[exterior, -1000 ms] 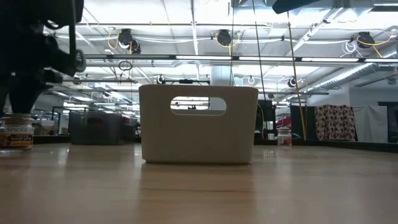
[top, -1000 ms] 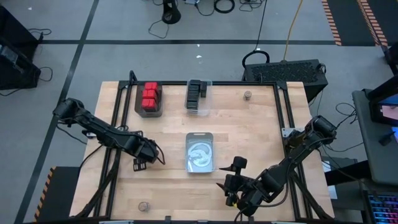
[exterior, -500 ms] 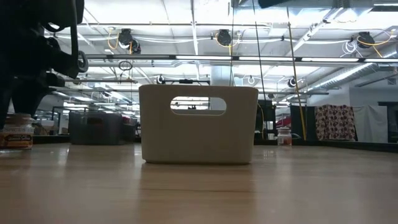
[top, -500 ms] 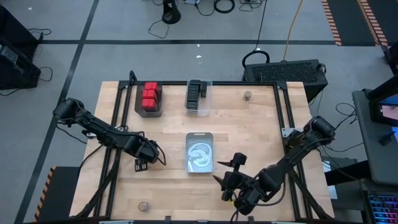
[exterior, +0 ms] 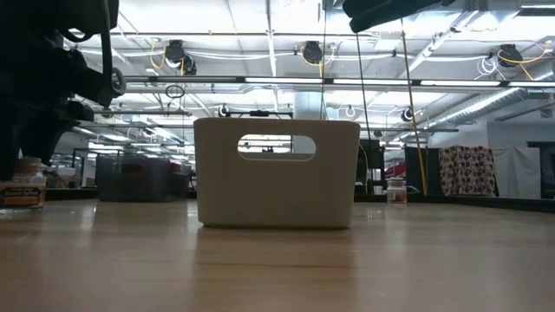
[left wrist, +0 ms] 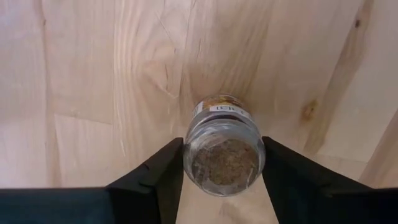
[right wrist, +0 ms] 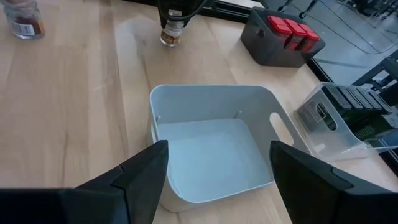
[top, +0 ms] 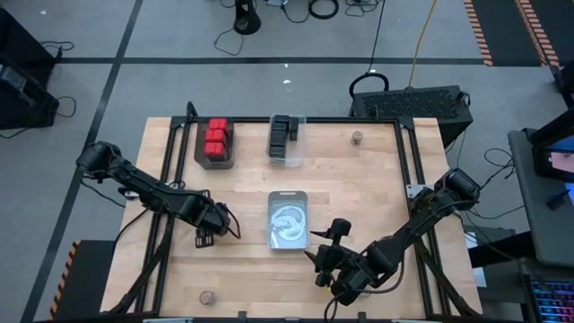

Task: Sort spices by type
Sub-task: Put the brown seasoning bottle into the gray bin

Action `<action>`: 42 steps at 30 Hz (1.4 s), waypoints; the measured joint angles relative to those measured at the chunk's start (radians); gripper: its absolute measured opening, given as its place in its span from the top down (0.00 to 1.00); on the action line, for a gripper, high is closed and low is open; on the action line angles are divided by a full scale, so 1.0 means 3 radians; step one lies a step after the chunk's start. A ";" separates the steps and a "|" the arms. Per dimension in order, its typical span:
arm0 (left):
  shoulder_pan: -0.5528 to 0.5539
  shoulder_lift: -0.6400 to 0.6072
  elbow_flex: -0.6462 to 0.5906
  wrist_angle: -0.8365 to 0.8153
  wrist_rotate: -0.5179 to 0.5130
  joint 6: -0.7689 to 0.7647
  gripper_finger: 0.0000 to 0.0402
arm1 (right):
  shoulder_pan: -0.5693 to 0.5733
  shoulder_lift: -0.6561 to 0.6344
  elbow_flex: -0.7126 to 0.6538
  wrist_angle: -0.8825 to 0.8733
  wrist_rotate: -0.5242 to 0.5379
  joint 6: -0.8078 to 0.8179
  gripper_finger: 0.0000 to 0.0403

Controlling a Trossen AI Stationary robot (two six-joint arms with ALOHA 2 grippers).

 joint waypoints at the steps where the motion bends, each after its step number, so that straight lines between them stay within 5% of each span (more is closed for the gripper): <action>1: 0.0000 0.0000 0.0000 0.0000 0.0000 0.0000 0.53 | 0.0000 0.0000 0.0000 0.0000 0.0000 0.0000 0.35; 18: 0.0003 0.0008 0.0036 -0.0048 0.0000 0.0051 0.54 | -0.0001 0.0000 0.0000 0.0000 0.0001 -0.0001 0.35; 31: 0.0270 0.0006 0.0877 -0.0023 0.0000 0.0467 0.54 | -0.0024 0.0000 0.0000 -0.0001 0.0001 -0.0001 0.35; 42: 0.0509 0.0067 0.1375 0.1035 -0.0065 0.1068 0.54 | -0.0024 0.0001 0.0000 -0.0001 0.0001 -0.0002 0.35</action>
